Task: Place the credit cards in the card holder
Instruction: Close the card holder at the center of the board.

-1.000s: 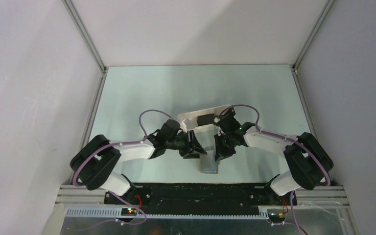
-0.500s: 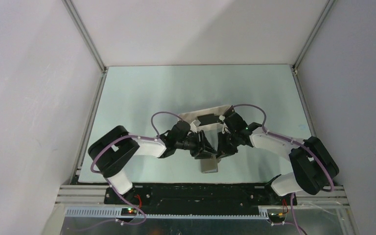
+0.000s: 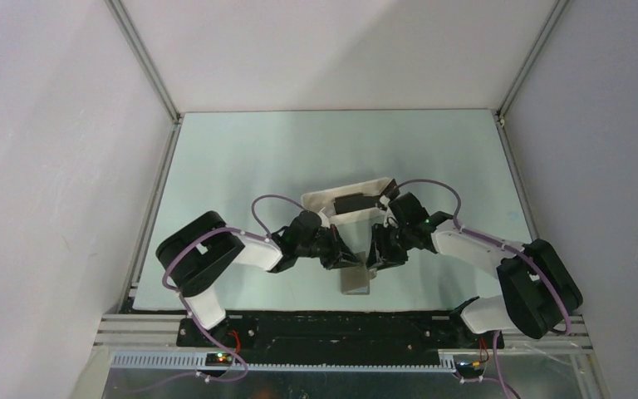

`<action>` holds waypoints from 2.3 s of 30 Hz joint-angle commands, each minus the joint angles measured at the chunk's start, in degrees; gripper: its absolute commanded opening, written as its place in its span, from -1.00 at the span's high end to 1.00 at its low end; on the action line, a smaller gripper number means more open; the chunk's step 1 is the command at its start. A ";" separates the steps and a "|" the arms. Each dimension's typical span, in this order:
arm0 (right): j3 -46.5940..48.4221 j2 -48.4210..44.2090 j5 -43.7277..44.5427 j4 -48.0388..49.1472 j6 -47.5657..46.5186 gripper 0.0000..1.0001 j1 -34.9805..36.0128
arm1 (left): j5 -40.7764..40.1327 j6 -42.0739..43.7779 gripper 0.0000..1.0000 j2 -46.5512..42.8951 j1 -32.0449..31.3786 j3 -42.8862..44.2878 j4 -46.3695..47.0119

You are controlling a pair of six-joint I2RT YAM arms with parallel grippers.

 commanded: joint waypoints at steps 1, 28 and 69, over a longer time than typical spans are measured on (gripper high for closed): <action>-0.52 -2.40 -4.13 3.00 1.50 0.02 -1.46 | -2.90 -1.61 0.99 1.70 -0.26 -1.59 -0.68; -4.88 -8.21 -10.34 1.72 1.22 -0.29 -9.75 | -15.62 15.86 0.98 -5.86 -6.63 14.90 -41.04; -8.44 3.60 -12.91 13.63 6.40 1.00 -5.19 | -15.71 17.30 0.63 -4.57 -8.11 17.51 -43.60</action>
